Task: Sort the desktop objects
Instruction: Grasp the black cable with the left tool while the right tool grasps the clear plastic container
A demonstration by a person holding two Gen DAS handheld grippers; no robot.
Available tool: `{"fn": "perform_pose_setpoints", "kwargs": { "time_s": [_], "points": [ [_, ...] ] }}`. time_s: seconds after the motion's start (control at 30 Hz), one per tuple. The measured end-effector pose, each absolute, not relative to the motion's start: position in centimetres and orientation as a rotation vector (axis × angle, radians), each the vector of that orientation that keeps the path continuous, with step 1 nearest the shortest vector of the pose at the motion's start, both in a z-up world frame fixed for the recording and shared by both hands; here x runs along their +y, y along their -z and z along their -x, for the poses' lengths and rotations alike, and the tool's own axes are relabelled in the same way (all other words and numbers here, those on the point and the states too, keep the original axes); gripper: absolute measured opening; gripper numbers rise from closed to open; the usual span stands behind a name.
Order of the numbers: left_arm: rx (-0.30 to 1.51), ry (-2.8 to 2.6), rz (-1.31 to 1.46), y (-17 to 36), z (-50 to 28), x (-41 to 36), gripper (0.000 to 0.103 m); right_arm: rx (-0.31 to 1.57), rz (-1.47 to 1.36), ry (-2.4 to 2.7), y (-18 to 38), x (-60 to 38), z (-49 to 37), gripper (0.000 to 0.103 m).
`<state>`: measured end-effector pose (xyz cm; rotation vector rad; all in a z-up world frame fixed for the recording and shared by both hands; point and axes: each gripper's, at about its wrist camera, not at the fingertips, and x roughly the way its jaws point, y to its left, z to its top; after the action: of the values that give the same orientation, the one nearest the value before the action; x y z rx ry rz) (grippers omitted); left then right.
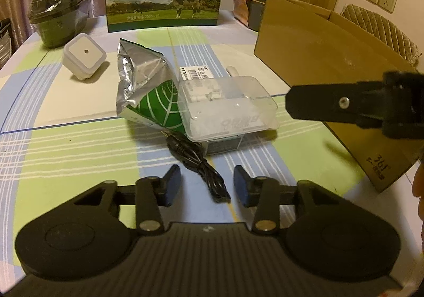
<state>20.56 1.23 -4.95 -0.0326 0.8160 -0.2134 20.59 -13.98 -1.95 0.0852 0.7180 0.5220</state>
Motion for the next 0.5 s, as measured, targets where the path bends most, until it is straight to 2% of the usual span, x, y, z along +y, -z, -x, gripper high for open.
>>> {"fn": "perform_pose_setpoints", "kwargs": {
  "time_s": [0.03, 0.1, 0.2, 0.5],
  "points": [
    [0.821, 0.218, 0.032, 5.0, -20.6, 1.2, 0.031, 0.719, -0.084, -0.519, 2.0, -13.9, -20.6, 0.101],
    [0.831, 0.214, 0.028, 5.2, -20.7, 1.3, 0.017, 0.723, -0.081, -0.517, 2.1, -13.8, -20.7, 0.101],
    [0.842, 0.199, 0.019, 4.9, -20.4, 1.9, 0.012, 0.732, -0.074, -0.521, 2.3, -13.4, -20.8, 0.101],
    [0.873, 0.101, -0.017, 4.0, -19.0, 6.5, 0.011, 0.739, -0.037, -0.541, 2.7, -10.6, -21.2, 0.101]
  ]
}}
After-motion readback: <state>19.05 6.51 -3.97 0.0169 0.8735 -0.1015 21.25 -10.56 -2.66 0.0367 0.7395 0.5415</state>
